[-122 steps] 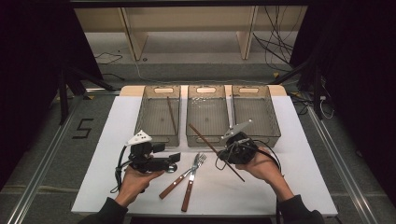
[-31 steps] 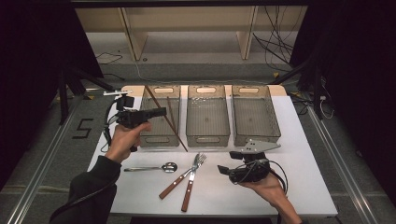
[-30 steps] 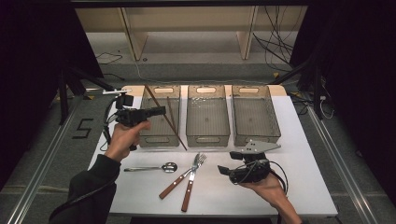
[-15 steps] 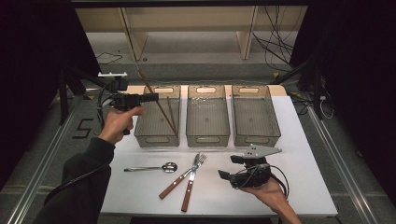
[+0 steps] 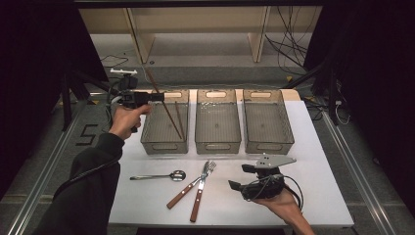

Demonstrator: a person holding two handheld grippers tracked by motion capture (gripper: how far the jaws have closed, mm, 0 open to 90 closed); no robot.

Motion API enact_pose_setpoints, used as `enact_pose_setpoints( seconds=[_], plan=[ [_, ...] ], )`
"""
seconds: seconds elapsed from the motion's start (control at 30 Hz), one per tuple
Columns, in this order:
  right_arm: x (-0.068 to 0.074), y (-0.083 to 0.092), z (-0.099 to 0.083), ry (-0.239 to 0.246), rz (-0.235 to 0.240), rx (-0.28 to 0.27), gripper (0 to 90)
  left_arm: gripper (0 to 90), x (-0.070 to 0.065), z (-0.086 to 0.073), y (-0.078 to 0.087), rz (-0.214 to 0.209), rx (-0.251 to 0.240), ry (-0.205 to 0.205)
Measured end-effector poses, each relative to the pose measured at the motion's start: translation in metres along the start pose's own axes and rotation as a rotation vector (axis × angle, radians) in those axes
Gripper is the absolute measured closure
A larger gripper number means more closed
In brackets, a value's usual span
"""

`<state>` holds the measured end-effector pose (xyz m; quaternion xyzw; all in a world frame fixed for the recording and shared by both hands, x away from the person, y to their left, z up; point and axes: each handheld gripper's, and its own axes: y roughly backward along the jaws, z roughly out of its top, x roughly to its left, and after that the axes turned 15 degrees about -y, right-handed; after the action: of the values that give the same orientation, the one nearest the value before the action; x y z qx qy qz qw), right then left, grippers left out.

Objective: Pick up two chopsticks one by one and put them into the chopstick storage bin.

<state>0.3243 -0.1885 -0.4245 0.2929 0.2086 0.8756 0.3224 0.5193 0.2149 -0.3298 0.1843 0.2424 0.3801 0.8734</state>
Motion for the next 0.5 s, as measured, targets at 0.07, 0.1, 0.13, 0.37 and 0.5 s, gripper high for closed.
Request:
enact_pose_setpoints(
  seconds=[0.07, 0.1, 0.13, 0.37, 0.5],
  plan=[
    [0.0, 0.0, 0.0, 0.0, 0.001, 0.001, 25.6, 83.8, 0.001, -0.001, -0.005, 0.002, 0.016, 0.005],
    [0.0, 0.0, -0.001, 0.001, 0.002, 0.002, 25.6, 83.7, 0.001, -0.001, -0.007, 0.003, 0.022, 0.006],
    [0.0, 0.0, -0.001, 0.002, 0.001, 0.004, 25.6, 83.7, 0.002, -0.002, -0.009, 0.003, 0.02, 0.012],
    [0.0, -0.001, -0.002, 0.005, 0.001, 0.01, 25.6, 83.5, 0.003, -0.007, -0.021, 0.021, 0.055, 0.015],
    [0.0, -0.002, -0.002, 0.008, 0.001, 0.014, 25.6, 83.4, 0.003, -0.009, -0.027, 0.022, 0.08, 0.016]
  ],
)
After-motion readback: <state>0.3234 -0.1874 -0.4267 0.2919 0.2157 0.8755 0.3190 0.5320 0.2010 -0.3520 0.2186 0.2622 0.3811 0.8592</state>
